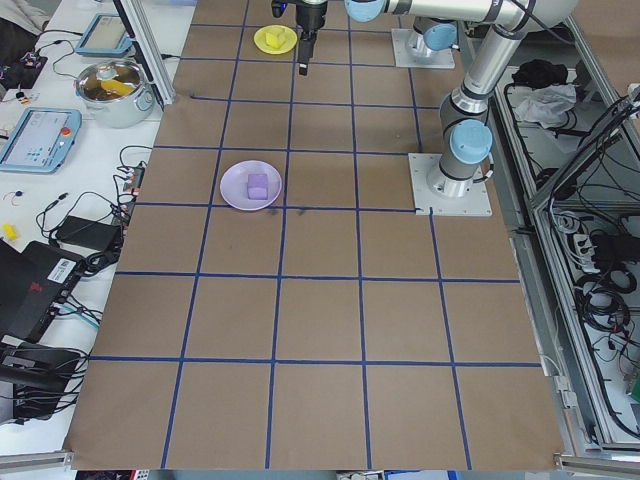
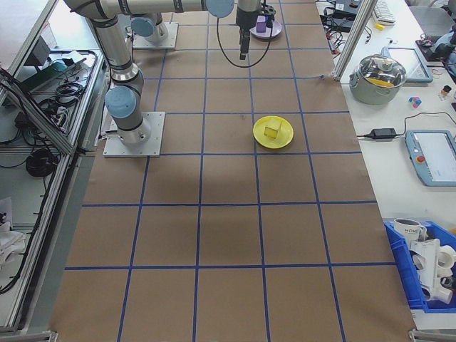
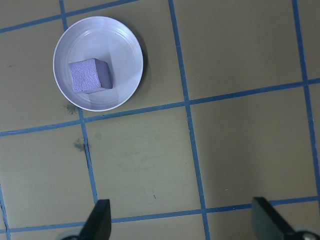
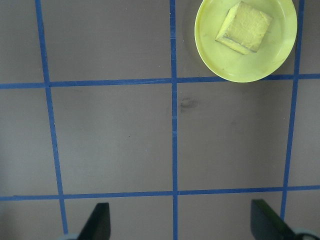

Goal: Sort blocks by color into plates

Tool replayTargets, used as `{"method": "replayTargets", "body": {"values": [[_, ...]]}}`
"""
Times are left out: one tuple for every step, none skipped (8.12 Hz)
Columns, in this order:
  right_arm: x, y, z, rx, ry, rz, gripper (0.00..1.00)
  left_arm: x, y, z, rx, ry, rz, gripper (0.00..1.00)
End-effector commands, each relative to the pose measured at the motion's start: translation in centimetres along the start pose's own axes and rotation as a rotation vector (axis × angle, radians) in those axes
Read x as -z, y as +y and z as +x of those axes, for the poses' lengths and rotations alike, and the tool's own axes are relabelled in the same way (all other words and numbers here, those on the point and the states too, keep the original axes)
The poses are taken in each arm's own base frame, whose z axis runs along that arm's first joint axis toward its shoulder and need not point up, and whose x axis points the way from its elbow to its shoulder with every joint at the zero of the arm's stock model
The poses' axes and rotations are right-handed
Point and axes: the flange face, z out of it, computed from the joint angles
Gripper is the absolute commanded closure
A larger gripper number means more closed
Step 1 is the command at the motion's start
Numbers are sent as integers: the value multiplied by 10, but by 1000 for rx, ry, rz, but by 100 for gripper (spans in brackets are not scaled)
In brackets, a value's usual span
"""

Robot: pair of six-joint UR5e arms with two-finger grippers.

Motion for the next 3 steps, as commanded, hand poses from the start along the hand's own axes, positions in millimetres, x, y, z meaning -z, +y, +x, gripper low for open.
{"method": "replayTargets", "body": {"values": [[0, 0, 0, 10, 3, -1, 0, 1, 2, 1, 0, 6, 3, 0], [0, 0, 0, 10, 4, -1, 0, 2, -2, 1, 2, 12, 5, 0], [0, 0, 0, 8, 4, -1, 0, -1, -3, 0, 6, 9, 1, 0]]}}
